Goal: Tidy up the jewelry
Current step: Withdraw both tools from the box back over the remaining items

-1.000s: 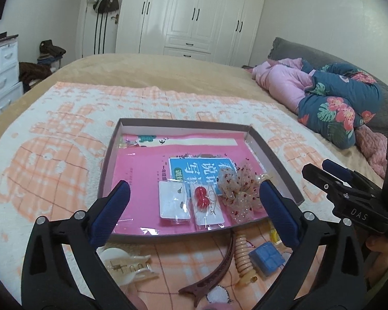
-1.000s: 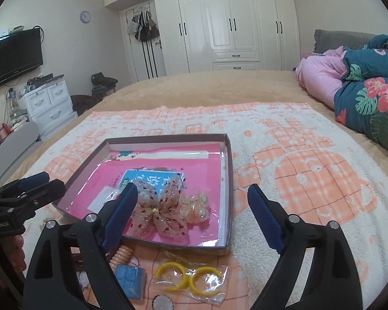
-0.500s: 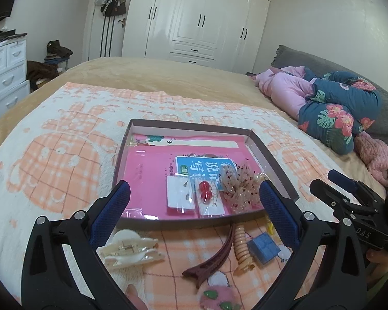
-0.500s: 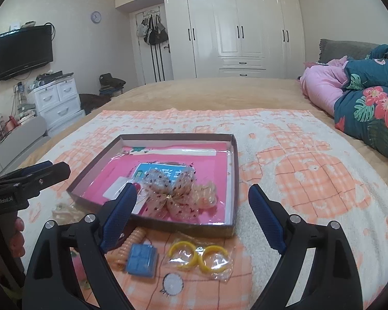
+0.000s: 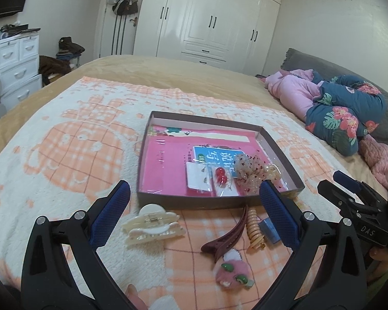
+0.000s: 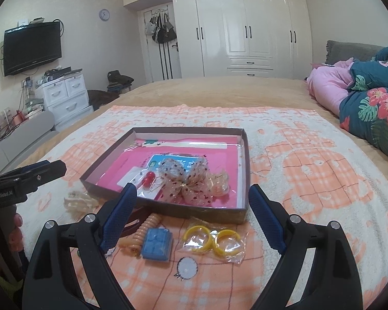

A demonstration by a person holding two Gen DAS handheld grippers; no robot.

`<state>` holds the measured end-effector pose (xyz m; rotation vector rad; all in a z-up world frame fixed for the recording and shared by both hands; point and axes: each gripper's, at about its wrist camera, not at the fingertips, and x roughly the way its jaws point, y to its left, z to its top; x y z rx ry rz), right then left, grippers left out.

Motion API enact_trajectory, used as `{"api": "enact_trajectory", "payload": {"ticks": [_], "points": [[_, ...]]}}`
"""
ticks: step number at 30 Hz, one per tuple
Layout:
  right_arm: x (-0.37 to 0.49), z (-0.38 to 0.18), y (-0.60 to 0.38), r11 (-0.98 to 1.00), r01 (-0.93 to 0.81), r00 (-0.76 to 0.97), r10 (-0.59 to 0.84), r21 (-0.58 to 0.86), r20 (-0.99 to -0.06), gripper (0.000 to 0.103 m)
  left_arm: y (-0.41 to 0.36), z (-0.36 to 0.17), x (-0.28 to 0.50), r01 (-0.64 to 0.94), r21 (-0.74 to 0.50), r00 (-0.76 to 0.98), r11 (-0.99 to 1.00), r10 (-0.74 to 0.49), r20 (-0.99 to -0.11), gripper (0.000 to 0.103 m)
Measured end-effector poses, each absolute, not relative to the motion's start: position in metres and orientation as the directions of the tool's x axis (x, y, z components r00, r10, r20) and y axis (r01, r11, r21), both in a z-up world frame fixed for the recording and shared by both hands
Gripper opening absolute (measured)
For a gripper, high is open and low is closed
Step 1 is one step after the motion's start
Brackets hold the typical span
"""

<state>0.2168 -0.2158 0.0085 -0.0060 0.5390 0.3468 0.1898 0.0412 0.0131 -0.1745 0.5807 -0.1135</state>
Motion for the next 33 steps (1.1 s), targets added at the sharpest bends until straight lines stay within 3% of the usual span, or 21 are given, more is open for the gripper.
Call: {"api": "enact_trajectory", "payload": {"ticks": [33], "points": [[0.176, -0.022, -0.188, 0.901, -0.434, 0.722, 0.367, 0.03, -0.587, 0.083, 0.037, -0.015, 0.144, 0.082, -0.152, 0.777, 0.985, -0.158, -0.609, 0.092]]}}
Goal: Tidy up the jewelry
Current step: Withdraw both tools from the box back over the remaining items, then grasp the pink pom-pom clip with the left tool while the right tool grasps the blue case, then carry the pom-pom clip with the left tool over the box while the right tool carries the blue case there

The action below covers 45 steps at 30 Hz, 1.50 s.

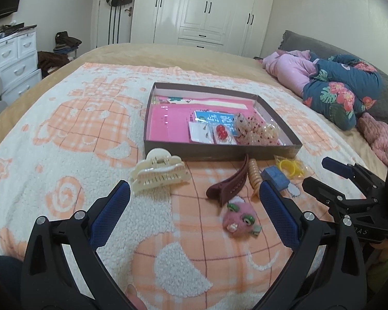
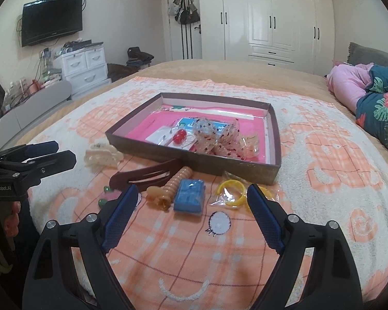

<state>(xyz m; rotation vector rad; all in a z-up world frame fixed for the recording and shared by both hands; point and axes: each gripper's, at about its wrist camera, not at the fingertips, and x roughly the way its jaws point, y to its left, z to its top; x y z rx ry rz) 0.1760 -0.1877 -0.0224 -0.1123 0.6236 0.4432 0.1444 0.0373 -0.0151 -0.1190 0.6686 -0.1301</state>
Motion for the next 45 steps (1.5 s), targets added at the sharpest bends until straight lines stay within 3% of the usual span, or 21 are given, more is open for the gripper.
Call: {"api": "enact_trajectory", "payload": {"ticks": [14, 23, 32, 45], "points": [[0.189, -0.038, -0.189, 0.907, -0.419, 0.69, 0.353, 0.049, -0.632, 0.07, 0.028, -0.033, 0.143, 0.114, -0.135, 0.735, 0.984, -0.176, -0.655, 0.091], [0.206, -0.051, -0.187, 0.899, -0.427, 0.632, 0.375, 0.099, -0.678, 0.051, 0.011, -0.05, 0.147, 0.174, -0.131, 0.687, 0.976, -0.216, -0.694, 0.09], [0.221, -0.065, -0.173, 0.883, -0.455, 0.576, 0.392, 0.117, -0.717, 0.035, -0.009, -0.063, 0.154, 0.236, -0.132, 0.651, 0.963, -0.257, -0.714, 0.068], [0.225, -0.068, -0.167, 0.882, -0.462, 0.578, 0.378, 0.092, -0.723, 0.032, -0.026, -0.073, 0.161, 0.275, -0.115, 0.623, 0.954, -0.268, -0.734, 0.036]]}}
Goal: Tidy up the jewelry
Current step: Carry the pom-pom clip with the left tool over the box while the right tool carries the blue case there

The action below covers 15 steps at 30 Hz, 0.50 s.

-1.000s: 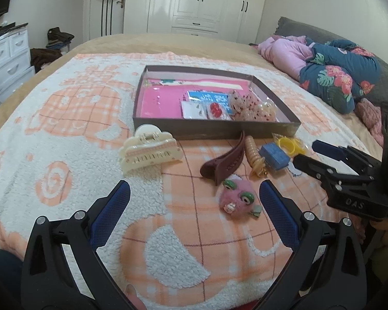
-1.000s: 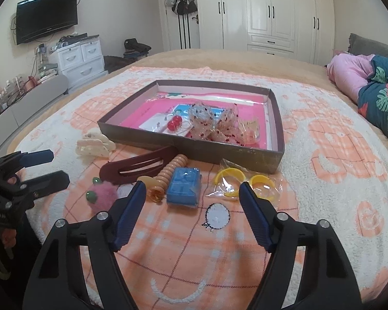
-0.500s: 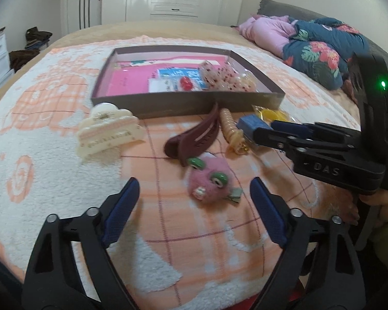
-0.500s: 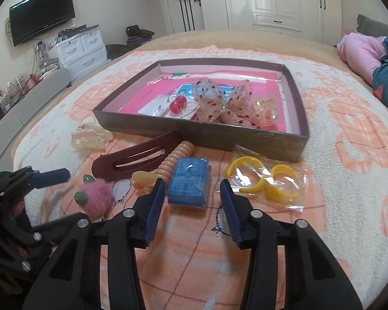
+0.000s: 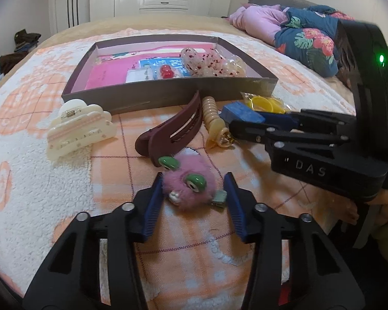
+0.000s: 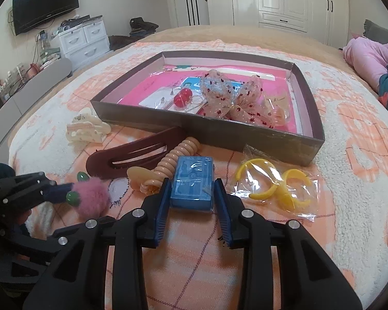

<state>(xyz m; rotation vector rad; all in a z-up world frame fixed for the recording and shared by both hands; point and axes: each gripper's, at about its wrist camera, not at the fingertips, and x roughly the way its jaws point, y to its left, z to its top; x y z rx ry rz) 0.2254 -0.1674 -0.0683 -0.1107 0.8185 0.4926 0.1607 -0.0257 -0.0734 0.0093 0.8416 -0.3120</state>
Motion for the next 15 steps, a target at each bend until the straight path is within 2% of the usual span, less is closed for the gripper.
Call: {"api": "enact_trajectory", "payload": {"ticks": [6, 15], "points": [[0.221, -0.058, -0.176, 0.885, -0.451, 0.595, 0.392, 0.113, -0.701, 0.032, -0.025, -0.069, 0.158, 0.288, -0.128, 0.629, 0.949, -0.289, -0.721, 0.032], [0.206, -0.037, -0.186, 0.891, -0.446, 0.655, 0.39, 0.086, -0.647, 0.032, -0.028, -0.048, 0.148, 0.307, -0.135, 0.666, 0.942, -0.314, -0.676, 0.031]]}}
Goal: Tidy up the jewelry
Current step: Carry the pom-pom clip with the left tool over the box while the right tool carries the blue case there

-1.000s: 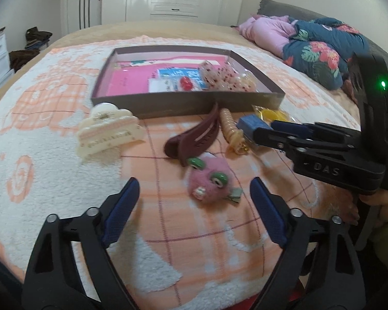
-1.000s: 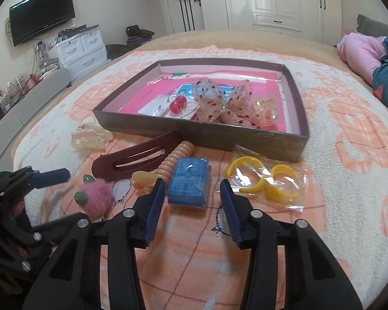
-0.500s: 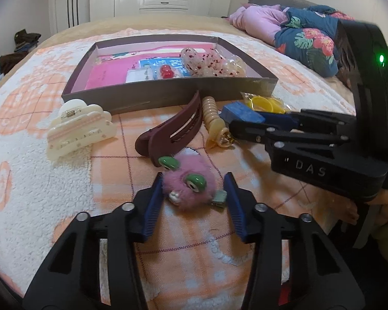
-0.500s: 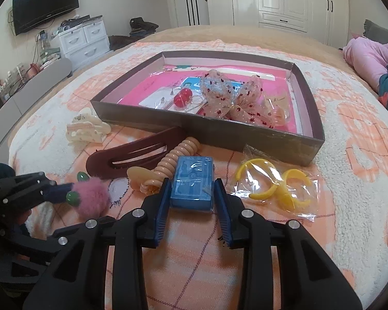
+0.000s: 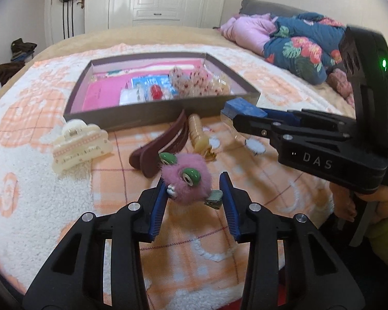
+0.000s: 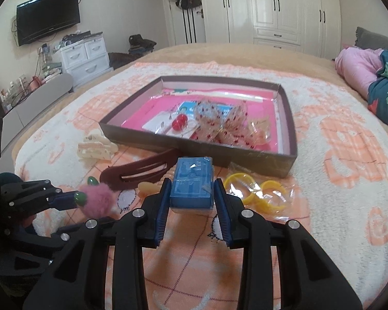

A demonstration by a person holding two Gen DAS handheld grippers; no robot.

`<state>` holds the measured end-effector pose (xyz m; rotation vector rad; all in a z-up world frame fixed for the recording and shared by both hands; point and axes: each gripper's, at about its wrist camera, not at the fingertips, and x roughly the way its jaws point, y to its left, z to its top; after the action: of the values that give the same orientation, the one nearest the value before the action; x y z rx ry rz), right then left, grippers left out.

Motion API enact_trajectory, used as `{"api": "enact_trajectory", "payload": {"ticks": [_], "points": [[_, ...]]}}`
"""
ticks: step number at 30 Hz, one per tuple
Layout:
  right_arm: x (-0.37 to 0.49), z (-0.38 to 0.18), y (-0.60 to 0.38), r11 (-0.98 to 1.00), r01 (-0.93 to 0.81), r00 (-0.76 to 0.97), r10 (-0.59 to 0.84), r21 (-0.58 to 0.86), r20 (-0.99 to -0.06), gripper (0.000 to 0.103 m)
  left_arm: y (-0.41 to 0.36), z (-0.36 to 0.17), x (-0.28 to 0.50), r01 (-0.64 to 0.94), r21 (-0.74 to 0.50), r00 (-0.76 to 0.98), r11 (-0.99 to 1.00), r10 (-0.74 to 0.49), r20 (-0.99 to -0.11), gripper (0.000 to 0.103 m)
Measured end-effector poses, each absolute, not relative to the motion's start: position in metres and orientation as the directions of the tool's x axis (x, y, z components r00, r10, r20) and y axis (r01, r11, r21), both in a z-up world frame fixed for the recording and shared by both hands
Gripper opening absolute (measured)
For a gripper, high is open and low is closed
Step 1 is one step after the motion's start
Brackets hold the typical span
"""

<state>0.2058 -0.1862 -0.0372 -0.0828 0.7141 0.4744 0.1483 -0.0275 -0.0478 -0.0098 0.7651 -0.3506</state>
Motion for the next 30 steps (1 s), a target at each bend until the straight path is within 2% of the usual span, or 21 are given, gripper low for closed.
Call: {"api": "enact_trajectory", "payload": {"ticks": [30], "points": [[0.222, 0.006, -0.182, 0.898, -0.438, 0.74, 0.382, 0.034, -0.553, 0.032, 0.015, -0.007, 0.204, 0.176, -0.162, 0.76, 0.971, -0.239, -0.604, 0.031]]}}
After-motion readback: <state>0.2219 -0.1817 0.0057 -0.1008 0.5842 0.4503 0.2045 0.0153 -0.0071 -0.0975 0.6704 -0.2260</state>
